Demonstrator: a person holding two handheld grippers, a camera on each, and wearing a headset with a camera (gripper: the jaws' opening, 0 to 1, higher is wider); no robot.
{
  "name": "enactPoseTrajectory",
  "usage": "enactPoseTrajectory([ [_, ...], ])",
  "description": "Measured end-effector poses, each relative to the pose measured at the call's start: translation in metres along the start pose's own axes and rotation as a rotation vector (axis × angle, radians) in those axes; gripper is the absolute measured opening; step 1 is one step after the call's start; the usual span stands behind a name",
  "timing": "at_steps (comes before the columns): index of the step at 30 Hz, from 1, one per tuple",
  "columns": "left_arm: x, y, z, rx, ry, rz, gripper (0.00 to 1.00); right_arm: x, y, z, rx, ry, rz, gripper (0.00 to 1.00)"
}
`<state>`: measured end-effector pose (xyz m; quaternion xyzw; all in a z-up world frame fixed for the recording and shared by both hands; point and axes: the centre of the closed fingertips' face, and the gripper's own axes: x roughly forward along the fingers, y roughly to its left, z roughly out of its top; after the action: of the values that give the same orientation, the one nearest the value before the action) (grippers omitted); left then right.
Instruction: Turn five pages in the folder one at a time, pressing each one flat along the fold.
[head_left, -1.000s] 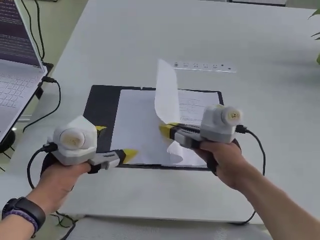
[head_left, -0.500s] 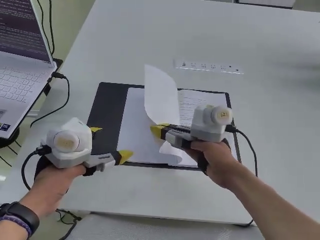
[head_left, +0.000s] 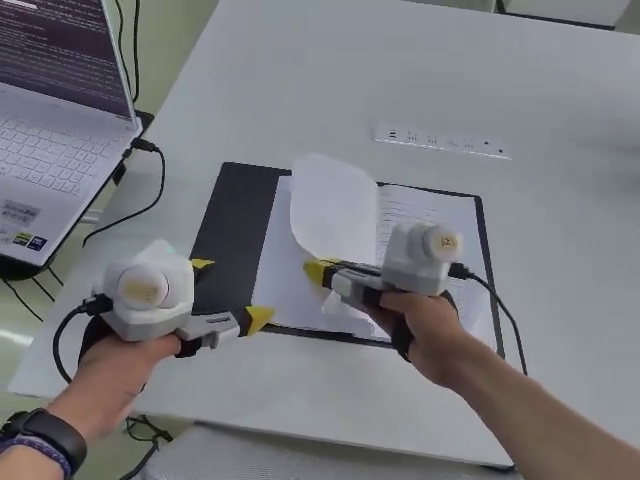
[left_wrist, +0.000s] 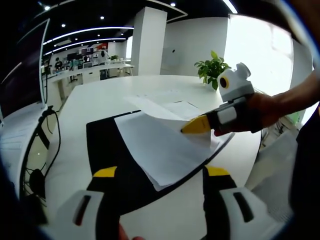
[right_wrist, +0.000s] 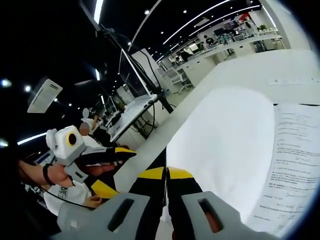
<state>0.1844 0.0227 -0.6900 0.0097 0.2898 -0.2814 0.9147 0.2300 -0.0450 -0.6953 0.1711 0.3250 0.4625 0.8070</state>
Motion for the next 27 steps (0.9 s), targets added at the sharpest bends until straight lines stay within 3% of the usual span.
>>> enactPoseTrajectory([
  [10, -0.011, 0.016, -0.016, -0.037, 0.012, 0.025, 0.66, 0.027, 0.003, -0.007, 0.049, 0.021, 0.011, 0.0],
  [18, -0.019, 0.028, -0.016, -0.052, -0.005, 0.045, 0.66, 0.044, -0.004, -0.018, 0.091, 0.036, 0.003, 0.0],
  [27, -0.018, 0.031, -0.017, -0.06, -0.012, 0.053, 0.66, 0.062, -0.011, -0.031, 0.102, 0.074, -0.006, 0.0],
])
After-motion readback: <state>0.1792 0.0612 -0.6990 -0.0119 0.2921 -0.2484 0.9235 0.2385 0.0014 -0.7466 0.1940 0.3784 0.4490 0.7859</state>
